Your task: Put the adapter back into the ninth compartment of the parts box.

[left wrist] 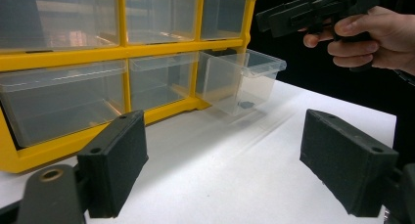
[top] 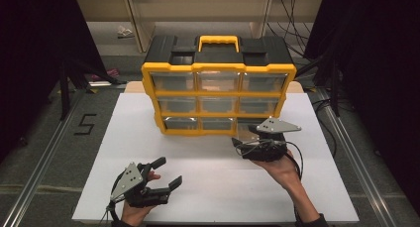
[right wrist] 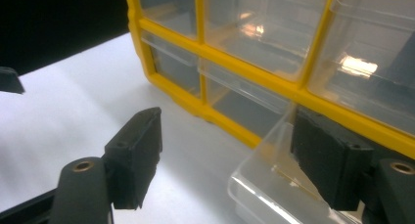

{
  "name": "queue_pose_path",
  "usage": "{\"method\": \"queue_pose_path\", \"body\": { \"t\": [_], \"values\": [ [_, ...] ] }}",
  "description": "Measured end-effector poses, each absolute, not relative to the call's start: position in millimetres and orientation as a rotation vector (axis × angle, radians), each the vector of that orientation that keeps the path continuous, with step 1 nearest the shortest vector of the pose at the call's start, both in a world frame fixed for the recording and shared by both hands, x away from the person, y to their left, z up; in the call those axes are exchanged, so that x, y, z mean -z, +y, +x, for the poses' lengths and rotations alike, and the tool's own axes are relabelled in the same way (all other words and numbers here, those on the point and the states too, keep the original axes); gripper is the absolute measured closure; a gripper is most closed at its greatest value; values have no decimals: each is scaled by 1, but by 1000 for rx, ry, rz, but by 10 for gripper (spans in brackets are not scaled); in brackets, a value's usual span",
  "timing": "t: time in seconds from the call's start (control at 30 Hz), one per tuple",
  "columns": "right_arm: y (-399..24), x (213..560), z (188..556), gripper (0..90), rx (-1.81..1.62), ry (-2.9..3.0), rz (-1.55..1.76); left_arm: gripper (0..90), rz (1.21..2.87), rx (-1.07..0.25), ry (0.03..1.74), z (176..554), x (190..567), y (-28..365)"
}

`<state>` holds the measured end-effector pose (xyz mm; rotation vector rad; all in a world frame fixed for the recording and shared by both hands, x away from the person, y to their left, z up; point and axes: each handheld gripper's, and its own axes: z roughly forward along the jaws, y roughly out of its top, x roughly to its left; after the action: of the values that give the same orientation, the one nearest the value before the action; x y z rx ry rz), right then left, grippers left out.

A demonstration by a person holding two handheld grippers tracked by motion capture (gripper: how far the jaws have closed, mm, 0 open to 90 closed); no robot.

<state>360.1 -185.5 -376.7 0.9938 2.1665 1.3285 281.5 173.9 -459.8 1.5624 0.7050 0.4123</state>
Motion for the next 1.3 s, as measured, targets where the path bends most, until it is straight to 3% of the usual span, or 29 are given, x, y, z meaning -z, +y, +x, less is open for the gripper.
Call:
{"method": "queue_pose_path", "body": {
  "t": [0.53, 1.3],
  "values": [
    [-186, 374, 349, 207, -1424, 2143, 983, 172, 1574, -402, 701, 282, 460, 173],
    [-197, 382, 338, 202, -1486, 2096, 964, 174, 1573, -413, 707, 282, 460, 173]
  ]
}}
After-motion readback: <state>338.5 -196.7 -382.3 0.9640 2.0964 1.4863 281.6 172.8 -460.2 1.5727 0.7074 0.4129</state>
